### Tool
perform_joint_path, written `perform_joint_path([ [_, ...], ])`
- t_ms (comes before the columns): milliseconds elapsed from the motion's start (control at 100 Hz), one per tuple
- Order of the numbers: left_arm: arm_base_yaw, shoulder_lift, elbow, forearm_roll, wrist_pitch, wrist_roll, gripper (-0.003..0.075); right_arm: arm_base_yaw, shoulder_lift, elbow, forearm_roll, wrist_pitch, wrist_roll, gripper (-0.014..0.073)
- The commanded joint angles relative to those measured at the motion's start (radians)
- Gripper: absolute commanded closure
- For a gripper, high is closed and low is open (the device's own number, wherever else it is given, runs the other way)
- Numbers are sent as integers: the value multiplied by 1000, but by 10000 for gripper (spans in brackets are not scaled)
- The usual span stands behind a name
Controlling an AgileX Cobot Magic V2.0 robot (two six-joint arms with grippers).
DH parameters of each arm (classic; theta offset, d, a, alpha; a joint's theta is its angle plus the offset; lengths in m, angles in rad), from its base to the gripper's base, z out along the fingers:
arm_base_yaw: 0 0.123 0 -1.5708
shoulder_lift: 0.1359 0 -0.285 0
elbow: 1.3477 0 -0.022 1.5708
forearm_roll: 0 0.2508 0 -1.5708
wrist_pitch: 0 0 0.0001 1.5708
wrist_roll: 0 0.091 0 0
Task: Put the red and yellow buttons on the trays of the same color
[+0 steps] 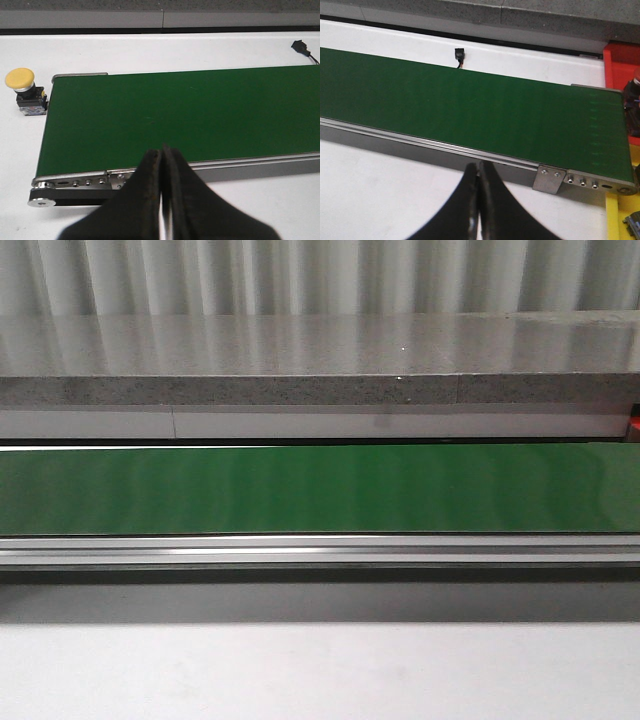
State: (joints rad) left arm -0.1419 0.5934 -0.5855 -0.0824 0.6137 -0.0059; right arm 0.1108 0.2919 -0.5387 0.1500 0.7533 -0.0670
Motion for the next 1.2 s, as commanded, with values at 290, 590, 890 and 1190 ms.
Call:
perform_joint_path([
  [290, -5, 18, -36, 46, -168, -2, 740, 0, -15, -20, -1, -47, -11, 661],
  [590, 45, 214, -181, 76, -155, -113, 740, 0, -15, -20, -1, -34, -11, 661],
  [890, 284, 451, -328, 88, -2, -111, 607, 0, -15, -20, -1, -27, -11, 661],
  [1190, 429, 589, -430, 82, 193, -126, 131, 0, -15, -20, -1, -22, -11, 661],
])
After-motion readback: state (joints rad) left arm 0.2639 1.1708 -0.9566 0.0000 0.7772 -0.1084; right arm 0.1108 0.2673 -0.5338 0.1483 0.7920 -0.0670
